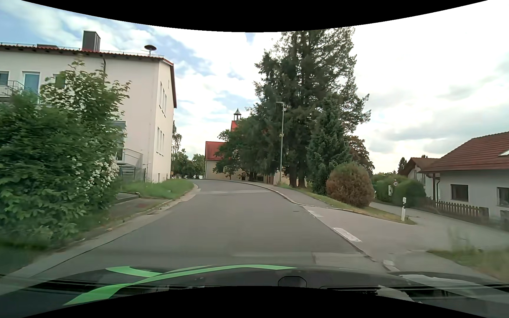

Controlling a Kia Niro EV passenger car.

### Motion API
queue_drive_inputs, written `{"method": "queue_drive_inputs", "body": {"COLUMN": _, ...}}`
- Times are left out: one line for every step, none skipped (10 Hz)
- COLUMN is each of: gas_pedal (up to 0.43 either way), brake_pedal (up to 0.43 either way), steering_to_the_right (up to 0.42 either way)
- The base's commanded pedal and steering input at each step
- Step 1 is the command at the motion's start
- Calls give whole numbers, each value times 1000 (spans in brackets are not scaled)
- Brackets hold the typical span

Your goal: Follow the waypoints while adhering to traffic rules and regulations

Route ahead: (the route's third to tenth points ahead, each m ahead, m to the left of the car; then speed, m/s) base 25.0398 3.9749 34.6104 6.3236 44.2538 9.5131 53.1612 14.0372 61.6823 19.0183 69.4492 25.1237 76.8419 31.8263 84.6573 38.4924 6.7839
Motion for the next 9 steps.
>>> {"method": "queue_drive_inputs", "body": {"gas_pedal": 118, "brake_pedal": 0, "steering_to_the_right": -33}}
{"method": "queue_drive_inputs", "body": {"gas_pedal": 118, "brake_pedal": 0, "steering_to_the_right": -33}}
{"method": "queue_drive_inputs", "body": {"gas_pedal": 118, "brake_pedal": 0, "steering_to_the_right": -33}}
{"method": "queue_drive_inputs", "body": {"gas_pedal": 130, "brake_pedal": 0, "steering_to_the_right": -33}}
{"method": "queue_drive_inputs", "body": {"gas_pedal": 138, "brake_pedal": 0, "steering_to_the_right": -33}}
{"method": "queue_drive_inputs", "body": {"gas_pedal": 130, "brake_pedal": 0, "steering_to_the_right": -33}}
{"method": "queue_drive_inputs", "body": {"gas_pedal": 130, "brake_pedal": 0, "steering_to_the_right": -33}}
{"method": "queue_drive_inputs", "body": {"gas_pedal": 130, "brake_pedal": 0, "steering_to_the_right": -33}}
{"method": "queue_drive_inputs", "body": {"gas_pedal": 130, "brake_pedal": 0, "steering_to_the_right": -33}}
